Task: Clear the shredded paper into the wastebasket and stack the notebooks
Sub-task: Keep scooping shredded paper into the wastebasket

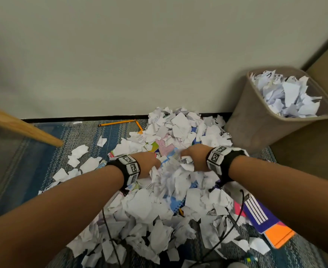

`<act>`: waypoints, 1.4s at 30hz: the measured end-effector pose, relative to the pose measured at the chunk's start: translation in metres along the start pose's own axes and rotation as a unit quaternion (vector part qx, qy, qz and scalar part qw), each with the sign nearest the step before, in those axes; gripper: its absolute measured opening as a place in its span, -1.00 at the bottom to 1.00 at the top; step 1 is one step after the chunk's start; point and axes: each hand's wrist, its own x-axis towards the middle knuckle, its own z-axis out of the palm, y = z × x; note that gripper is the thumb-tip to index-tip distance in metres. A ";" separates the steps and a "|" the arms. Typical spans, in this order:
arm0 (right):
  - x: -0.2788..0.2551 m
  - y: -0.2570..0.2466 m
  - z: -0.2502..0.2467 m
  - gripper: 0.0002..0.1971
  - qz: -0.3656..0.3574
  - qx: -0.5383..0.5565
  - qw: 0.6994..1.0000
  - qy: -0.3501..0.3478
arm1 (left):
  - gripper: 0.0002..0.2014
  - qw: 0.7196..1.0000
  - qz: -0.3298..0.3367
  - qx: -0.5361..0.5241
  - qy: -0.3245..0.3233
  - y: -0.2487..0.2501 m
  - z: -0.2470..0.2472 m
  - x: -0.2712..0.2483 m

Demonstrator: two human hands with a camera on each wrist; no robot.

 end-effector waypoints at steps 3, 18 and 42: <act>-0.004 0.014 -0.034 -0.67 0.037 0.024 0.998 0.044 | -0.59 0.997 -0.032 -0.042 0.058 -0.015 -0.018 0.005; -0.101 0.096 -0.194 -0.80 0.146 0.306 0.846 0.411 | -0.70 0.977 -0.086 -0.050 0.187 -0.028 -0.055 0.043; -0.104 0.213 -0.111 -0.26 0.380 0.114 0.903 0.165 | -0.74 0.890 0.116 -0.079 0.434 0.230 -0.284 0.162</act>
